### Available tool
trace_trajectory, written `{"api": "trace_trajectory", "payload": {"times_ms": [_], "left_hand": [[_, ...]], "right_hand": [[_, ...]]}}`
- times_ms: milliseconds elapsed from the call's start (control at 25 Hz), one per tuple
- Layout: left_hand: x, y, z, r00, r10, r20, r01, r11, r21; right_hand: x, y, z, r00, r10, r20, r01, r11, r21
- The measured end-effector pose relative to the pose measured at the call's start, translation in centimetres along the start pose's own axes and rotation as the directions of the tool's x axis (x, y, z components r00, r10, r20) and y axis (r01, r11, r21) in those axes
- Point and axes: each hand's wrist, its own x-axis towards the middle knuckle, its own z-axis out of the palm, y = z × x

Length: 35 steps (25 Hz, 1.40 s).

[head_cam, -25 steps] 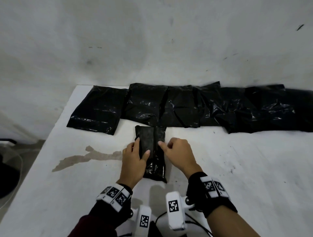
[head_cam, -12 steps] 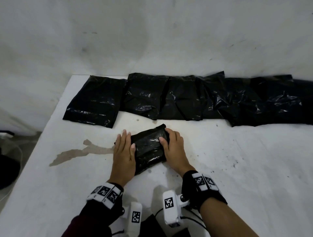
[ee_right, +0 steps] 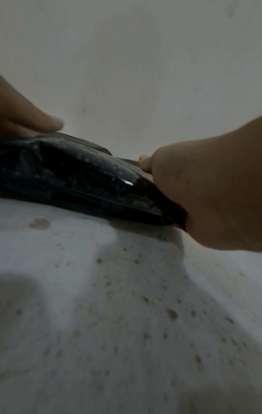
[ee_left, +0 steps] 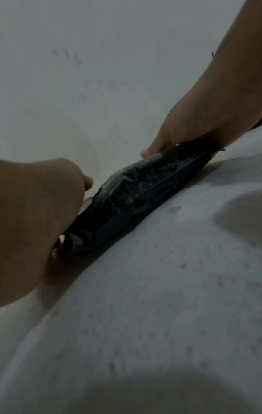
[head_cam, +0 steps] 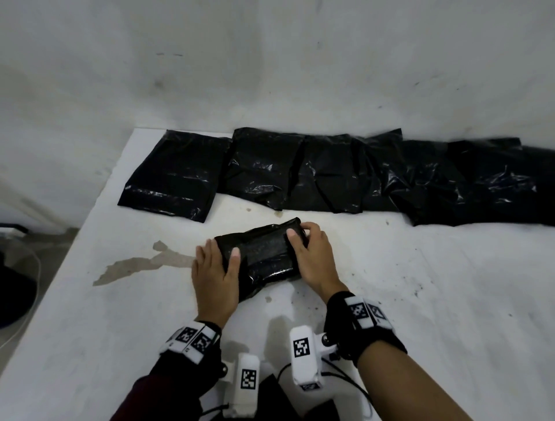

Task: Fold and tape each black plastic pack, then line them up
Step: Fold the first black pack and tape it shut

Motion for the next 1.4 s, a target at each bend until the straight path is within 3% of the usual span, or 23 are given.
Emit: {"api": "trace_trajectory", "payload": {"times_ms": [160, 360, 480, 560, 640, 760, 880, 1000, 1080, 1200, 1280, 1400], "left_hand": [[0.7, -0.5, -0.3, 0.994, 0.078, 0.071, -0.092, 0.969, 0.23], [1.8, -1.5, -1.0, 0.988, 0.052, 0.143, -0.094, 0.948, 0.306], [1.9, -1.4, -0.9, 0.996, 0.039, 0.078, -0.049, 0.99, 0.132], [1.7, -0.9, -1.2, 0.998, 0.048, -0.034, -0.051, 0.995, -0.084], [1.3, -0.7, -1.2, 0.979, 0.205, -0.017, -0.205, 0.973, -0.103], [0.9, -1.3, -0.4, 0.916, 0.37, 0.154, -0.382, 0.922, 0.057], [0.9, -1.4, 0.0, 0.939, 0.311, 0.146, -0.336, 0.921, 0.198], [0.6, -0.8, -0.4, 0.988, 0.133, 0.083, -0.147, 0.968, 0.202], [0.6, -0.7, -0.5, 0.993, 0.079, 0.093, -0.097, 0.974, 0.205], [1.2, -0.9, -0.7, 0.987, 0.078, 0.138, -0.091, 0.992, 0.092], [1.6, -1.3, -1.2, 0.977, 0.118, 0.18, -0.086, 0.981, -0.175], [1.0, -0.2, -2.5, 0.974, 0.112, 0.197, 0.033, 0.791, -0.611]], "right_hand": [[-0.2, 0.1, 0.3, 0.998, -0.049, 0.034, 0.055, 0.981, -0.187], [0.3, 1.2, 0.4, 0.996, -0.087, -0.005, 0.086, 0.993, -0.076], [0.5, 1.1, -0.5, 1.0, 0.028, -0.005, -0.027, 0.98, 0.198], [0.4, 0.9, -1.0, 0.996, 0.062, -0.065, -0.047, 0.978, 0.205], [-0.5, 0.6, -0.8, 0.987, -0.09, -0.13, 0.091, 0.996, 0.0], [-1.7, 1.4, 0.6, 0.935, -0.342, 0.091, 0.354, 0.904, -0.239], [-1.5, 2.4, 0.7, 0.93, -0.322, 0.178, 0.364, 0.872, -0.327], [-1.6, 2.1, 0.4, 0.947, -0.263, 0.183, 0.31, 0.896, -0.318], [-1.7, 1.5, 0.3, 0.953, -0.234, 0.191, 0.284, 0.91, -0.304], [-1.8, 0.5, 0.0, 0.975, -0.098, 0.2, 0.145, 0.961, -0.236], [-1.6, -0.2, -0.7, 0.981, 0.017, 0.193, 0.003, 0.995, -0.103], [-1.3, -0.6, -1.5, 0.991, 0.027, 0.134, -0.062, 0.961, 0.268]]}}
